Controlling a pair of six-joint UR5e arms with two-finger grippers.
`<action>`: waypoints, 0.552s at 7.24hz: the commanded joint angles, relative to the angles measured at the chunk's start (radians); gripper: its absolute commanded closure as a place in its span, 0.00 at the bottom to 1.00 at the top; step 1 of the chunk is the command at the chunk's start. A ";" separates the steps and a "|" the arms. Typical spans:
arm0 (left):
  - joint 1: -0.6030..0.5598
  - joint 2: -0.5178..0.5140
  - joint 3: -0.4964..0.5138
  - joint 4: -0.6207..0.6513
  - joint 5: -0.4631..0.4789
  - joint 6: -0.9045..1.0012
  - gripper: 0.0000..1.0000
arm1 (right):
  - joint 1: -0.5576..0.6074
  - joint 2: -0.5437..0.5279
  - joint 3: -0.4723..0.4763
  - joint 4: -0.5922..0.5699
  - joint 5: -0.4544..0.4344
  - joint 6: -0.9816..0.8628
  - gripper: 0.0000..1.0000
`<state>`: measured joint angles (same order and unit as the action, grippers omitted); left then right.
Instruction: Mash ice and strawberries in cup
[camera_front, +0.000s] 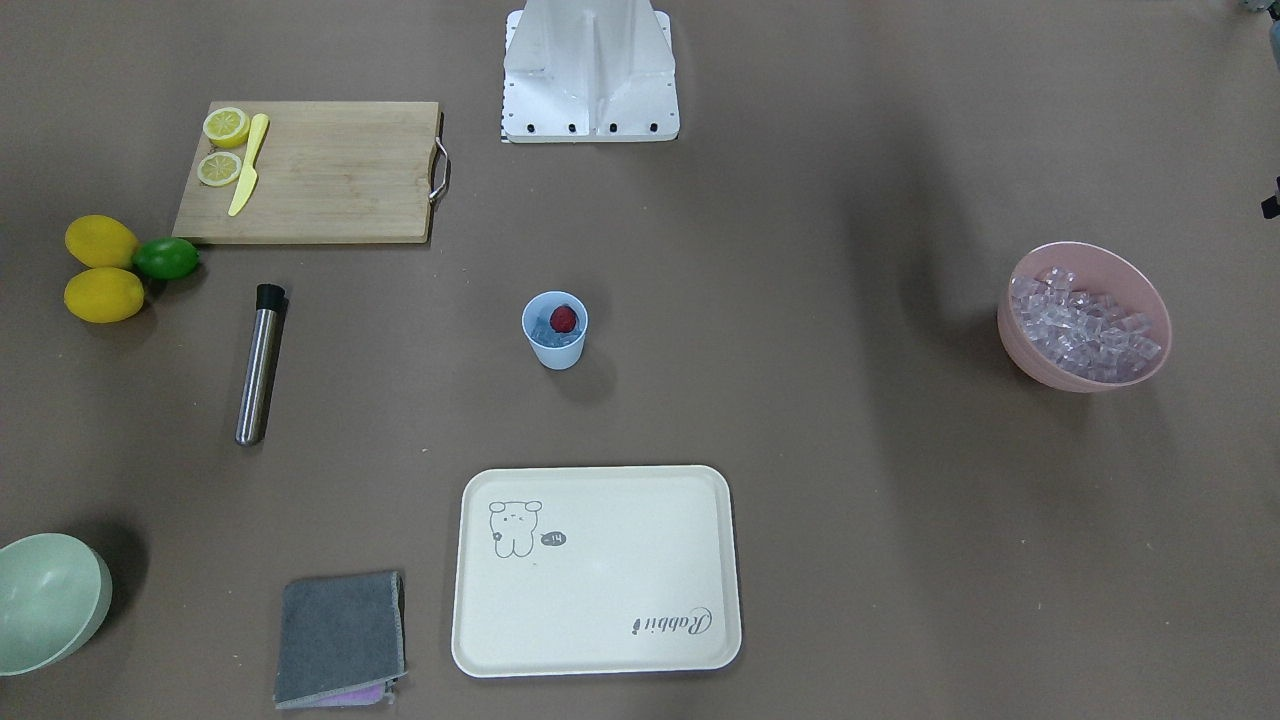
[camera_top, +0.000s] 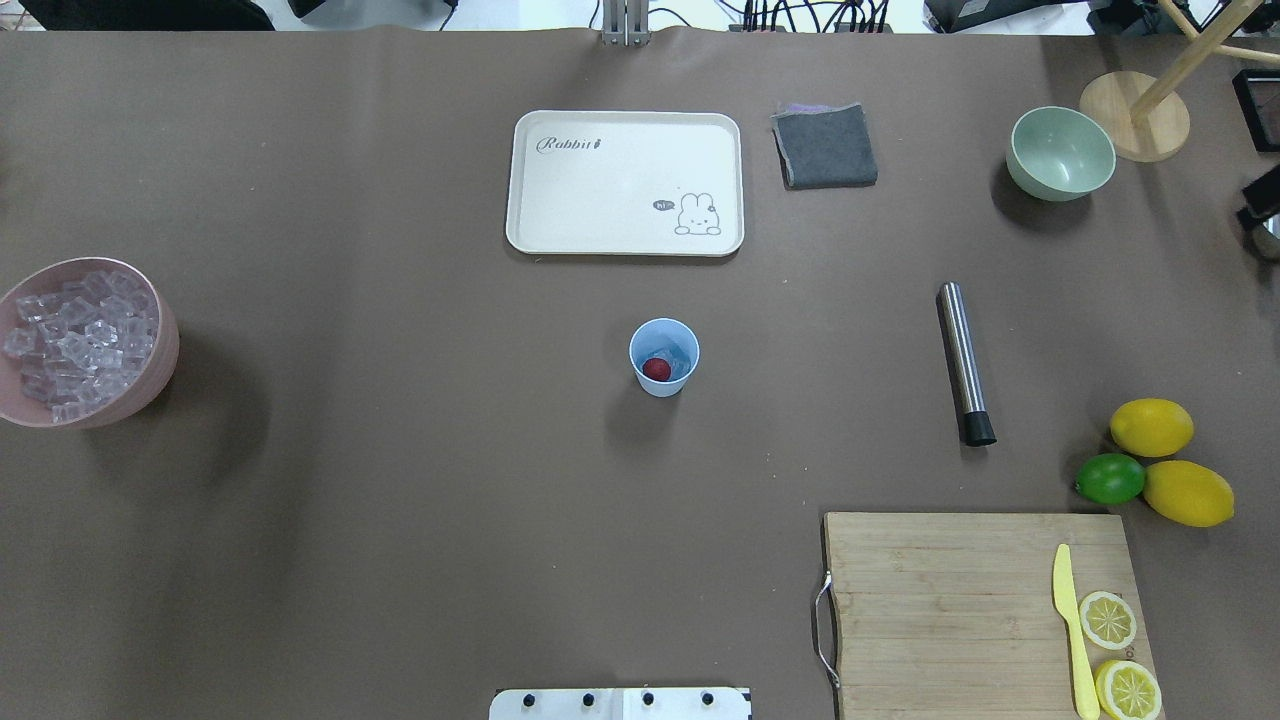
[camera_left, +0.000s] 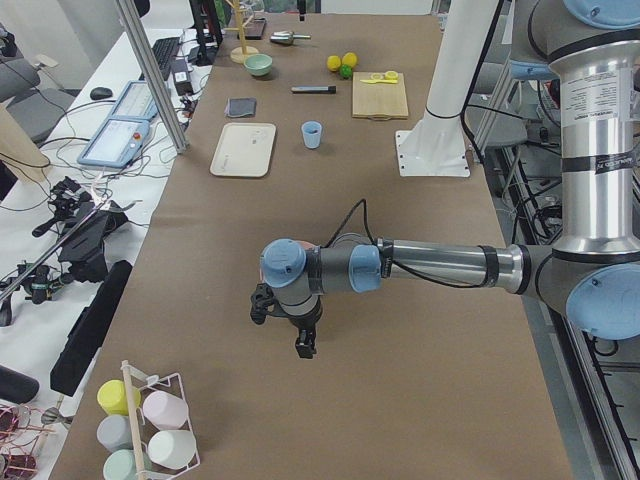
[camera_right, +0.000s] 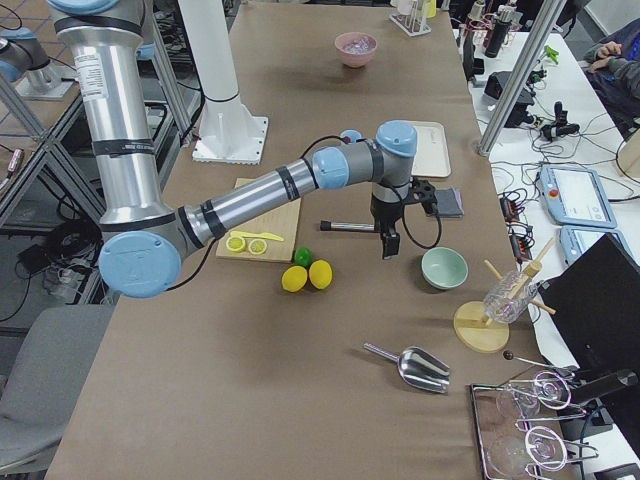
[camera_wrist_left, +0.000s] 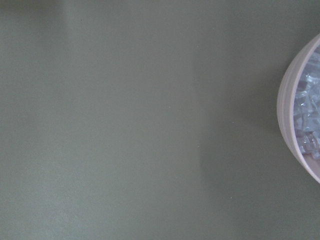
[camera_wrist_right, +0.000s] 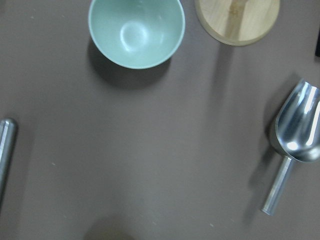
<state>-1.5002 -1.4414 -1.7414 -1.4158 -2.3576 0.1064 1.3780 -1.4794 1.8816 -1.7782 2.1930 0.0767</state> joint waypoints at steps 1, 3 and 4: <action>0.000 0.006 0.000 -0.014 0.000 0.001 0.01 | 0.152 -0.163 -0.004 0.005 -0.008 -0.191 0.00; 0.000 0.004 -0.003 -0.015 -0.002 0.001 0.01 | 0.164 -0.234 -0.029 0.000 -0.004 -0.184 0.00; 0.000 0.006 -0.003 -0.023 -0.002 0.001 0.01 | 0.164 -0.248 -0.038 0.000 0.005 -0.172 0.00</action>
<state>-1.5002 -1.4364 -1.7437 -1.4326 -2.3587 0.1073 1.5373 -1.7011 1.8550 -1.7765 2.1916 -0.1042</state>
